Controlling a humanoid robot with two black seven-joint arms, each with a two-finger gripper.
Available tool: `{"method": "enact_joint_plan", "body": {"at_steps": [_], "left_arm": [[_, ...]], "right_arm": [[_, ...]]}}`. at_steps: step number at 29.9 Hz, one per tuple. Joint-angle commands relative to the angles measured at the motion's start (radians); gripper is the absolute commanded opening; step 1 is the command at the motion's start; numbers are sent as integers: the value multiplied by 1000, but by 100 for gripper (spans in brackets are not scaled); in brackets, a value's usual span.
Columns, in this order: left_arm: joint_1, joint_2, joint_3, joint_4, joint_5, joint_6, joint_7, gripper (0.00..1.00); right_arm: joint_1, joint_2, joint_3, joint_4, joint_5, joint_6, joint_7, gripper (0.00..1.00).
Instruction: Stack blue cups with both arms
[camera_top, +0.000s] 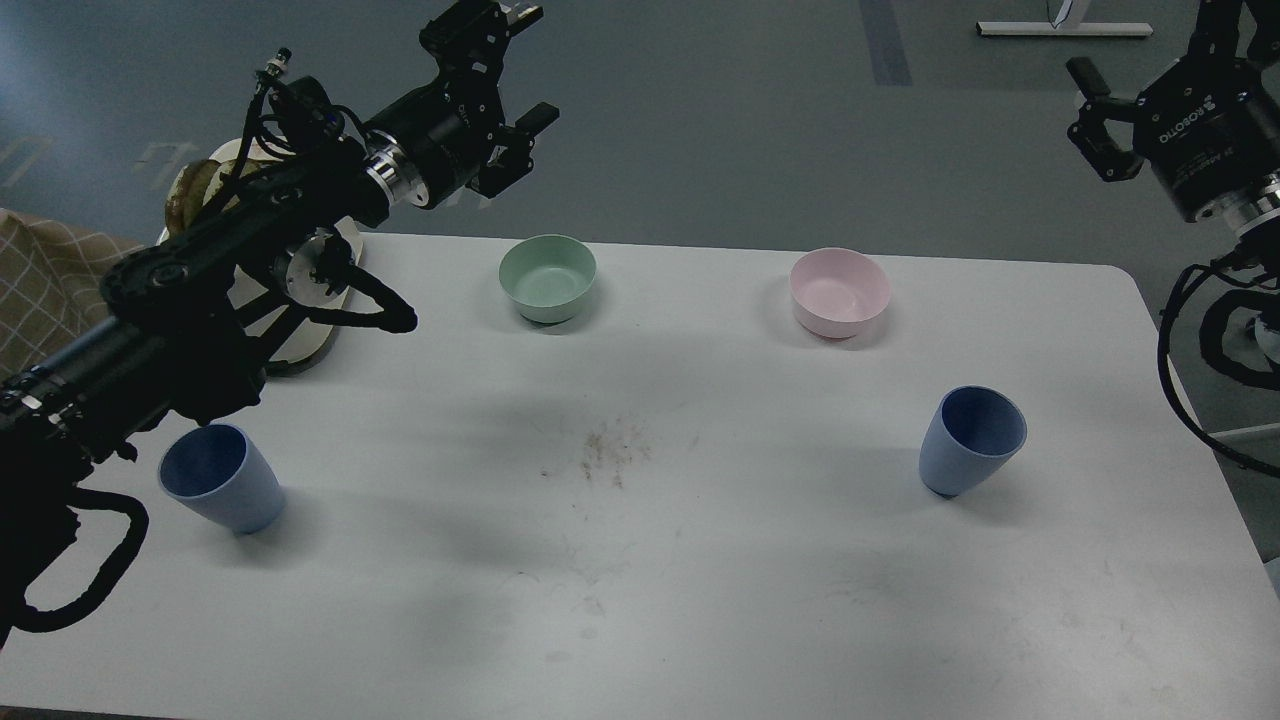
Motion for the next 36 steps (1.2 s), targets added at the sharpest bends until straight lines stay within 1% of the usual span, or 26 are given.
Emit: {"method": "enact_joint_plan", "body": {"at_steps": [1, 4, 7, 9, 11, 13, 14, 19, 28, 32, 34, 36], "left_arm": [[9, -11, -3, 0, 7, -13, -3, 98], [9, -26, -11, 0, -2, -15, -10, 98], [9, -29, -17, 1, -6, -22, -5, 98], [9, -27, -20, 12, -7, -54, -7, 98], [9, -29, -24, 23, -7, -67, -11, 98], [9, -32, -44, 34, -10, -64, -14, 98], [9, -30, -67, 34, -19, -76, -14, 98], [21, -24, -147, 34, -70, -76, -13, 98], [48, -32, -152, 20, -73, -65, -13, 98], [61, -35, -150, 35, -70, -74, -19, 98], [86, -37, -143, 35, -56, -76, -40, 98], [100, -35, -149, 20, -55, -77, -46, 98]], "right_arm": [[0, 7, 3, -3, -8, 0, 3, 100], [3, 7, 4, -3, -8, 0, 4, 100], [8, 5, 4, -4, -8, 0, 3, 100], [11, 4, 4, -4, -8, 0, 3, 100], [11, 1, 4, -4, -8, 0, 3, 100], [11, 1, 4, -4, -8, 0, 3, 100], [12, 2, 4, -4, -6, 0, 1, 100], [9, 2, 11, -6, -2, 0, 3, 100], [0, 4, 11, -4, 1, 0, 3, 100], [-6, -1, 11, -6, 1, 0, 3, 100], [-8, -2, 12, -13, 3, 0, 3, 100], [-11, -2, 12, -18, 3, 0, 3, 100]]}}
